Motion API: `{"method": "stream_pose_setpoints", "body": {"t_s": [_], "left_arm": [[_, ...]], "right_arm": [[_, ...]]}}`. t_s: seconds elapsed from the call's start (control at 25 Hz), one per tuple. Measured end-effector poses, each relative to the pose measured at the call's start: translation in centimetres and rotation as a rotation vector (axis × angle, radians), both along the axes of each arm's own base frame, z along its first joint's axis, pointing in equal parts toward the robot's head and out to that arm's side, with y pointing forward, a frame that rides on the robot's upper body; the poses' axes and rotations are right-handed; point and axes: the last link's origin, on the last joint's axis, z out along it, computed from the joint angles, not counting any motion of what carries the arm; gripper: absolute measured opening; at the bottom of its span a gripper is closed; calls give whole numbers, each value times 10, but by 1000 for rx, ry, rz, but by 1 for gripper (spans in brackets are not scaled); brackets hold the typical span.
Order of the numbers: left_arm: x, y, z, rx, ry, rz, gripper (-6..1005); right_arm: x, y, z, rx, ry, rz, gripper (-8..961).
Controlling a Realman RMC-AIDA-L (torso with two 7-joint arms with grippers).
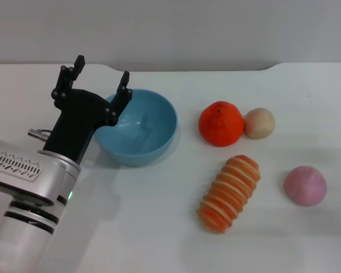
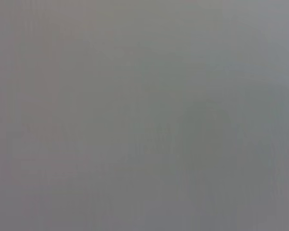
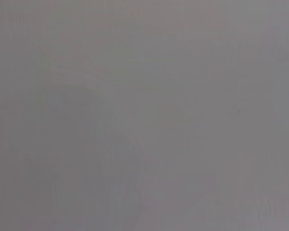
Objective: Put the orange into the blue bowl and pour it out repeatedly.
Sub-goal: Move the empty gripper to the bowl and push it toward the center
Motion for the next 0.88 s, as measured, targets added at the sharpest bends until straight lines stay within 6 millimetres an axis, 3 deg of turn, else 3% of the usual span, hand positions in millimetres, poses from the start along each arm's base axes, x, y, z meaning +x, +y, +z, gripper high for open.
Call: {"method": "stream_pose_setpoints", "body": {"t_s": [0.48, 0.64, 0.88], "left_arm": [[2, 3, -7, -54, -14, 33, 815], [18, 21, -4, -105, -69, 69, 814], [50, 57, 17, -247, -44, 118, 811]], "right_arm": [[0, -2, -3, -5, 7, -6, 660], [1, -2, -3, -4, 12, -11, 660], [2, -4, -4, -6, 21, -15, 660]]}}
